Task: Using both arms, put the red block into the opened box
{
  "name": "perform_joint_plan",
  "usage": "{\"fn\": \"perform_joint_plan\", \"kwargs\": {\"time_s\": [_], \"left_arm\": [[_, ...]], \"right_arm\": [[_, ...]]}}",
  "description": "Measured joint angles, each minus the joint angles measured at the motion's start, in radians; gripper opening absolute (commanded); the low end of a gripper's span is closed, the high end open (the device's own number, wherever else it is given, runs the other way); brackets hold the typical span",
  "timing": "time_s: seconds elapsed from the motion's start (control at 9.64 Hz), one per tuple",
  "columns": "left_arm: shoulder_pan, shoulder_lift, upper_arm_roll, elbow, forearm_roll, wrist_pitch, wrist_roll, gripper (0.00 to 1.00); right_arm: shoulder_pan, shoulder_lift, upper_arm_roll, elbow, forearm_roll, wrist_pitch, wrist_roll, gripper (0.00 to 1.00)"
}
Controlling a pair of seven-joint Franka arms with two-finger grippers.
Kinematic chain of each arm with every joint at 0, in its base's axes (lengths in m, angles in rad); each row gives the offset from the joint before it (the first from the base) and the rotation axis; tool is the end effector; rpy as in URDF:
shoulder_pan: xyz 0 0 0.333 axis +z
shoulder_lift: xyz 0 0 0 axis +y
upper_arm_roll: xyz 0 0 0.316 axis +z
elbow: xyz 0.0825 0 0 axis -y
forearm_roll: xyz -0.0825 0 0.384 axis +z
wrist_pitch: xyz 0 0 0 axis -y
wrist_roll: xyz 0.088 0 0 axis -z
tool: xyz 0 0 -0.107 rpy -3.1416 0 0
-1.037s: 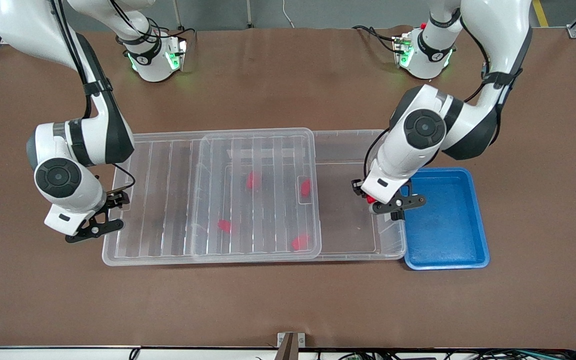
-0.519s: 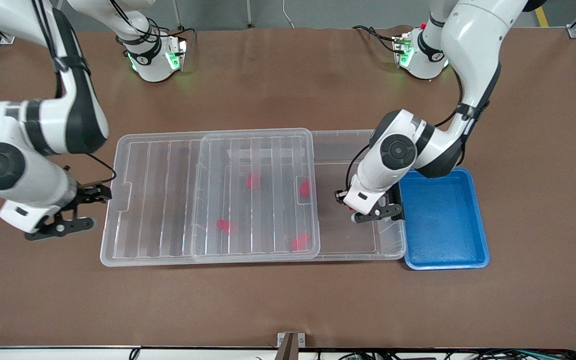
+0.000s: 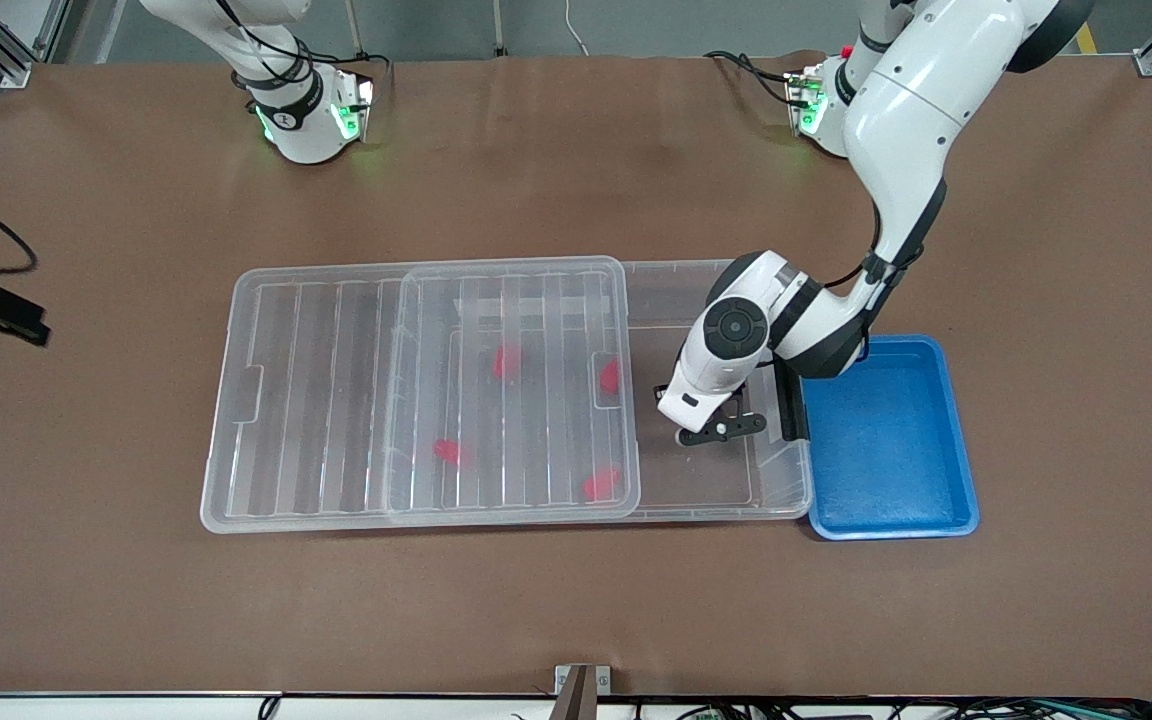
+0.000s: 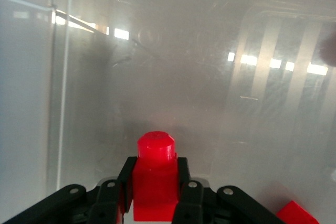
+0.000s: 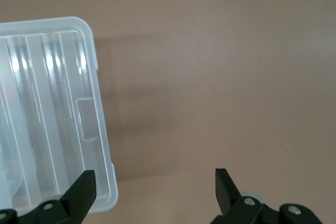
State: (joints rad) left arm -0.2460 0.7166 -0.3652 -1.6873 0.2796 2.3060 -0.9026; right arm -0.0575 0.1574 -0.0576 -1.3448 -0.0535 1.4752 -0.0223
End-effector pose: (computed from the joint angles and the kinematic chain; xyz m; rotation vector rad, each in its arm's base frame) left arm 0.5673 -0.3607 0.1988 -3.1281 -0.2758 0.0835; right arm 0.5892 -0.0712 0.6318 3.0773 -0.1488 -0.0476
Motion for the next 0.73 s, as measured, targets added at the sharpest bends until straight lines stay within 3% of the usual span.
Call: {"fn": "perform_joint_plan", "kwargs": {"time_s": [0.1,0.21,0.41,0.73], "left_arm": [[0.000,0.007,0.000,0.000,0.000,0.007,0.000,0.94],[0.001,0.008,0.000,0.001,0.000,0.008,0.000,1.00],[0.013,-0.012,0.000,0.015,0.002,-0.001,0.000,1.00],[0.023,-0.163,0.000,0.045,0.004,-0.123,0.002,1.00]], "right_arm": [[-0.001,-0.039,-0.040,0.000,0.052,-0.050,0.006,1.00],[-0.002,-0.077,-0.081,-0.003,0.095,-0.079,0.006,1.00],[-0.004,-0.124,-0.109,-0.044,0.115,-0.070,0.006,1.00],[-0.006,-0.116,-0.108,-0.161,0.115,0.072,-0.023,1.00]]}}
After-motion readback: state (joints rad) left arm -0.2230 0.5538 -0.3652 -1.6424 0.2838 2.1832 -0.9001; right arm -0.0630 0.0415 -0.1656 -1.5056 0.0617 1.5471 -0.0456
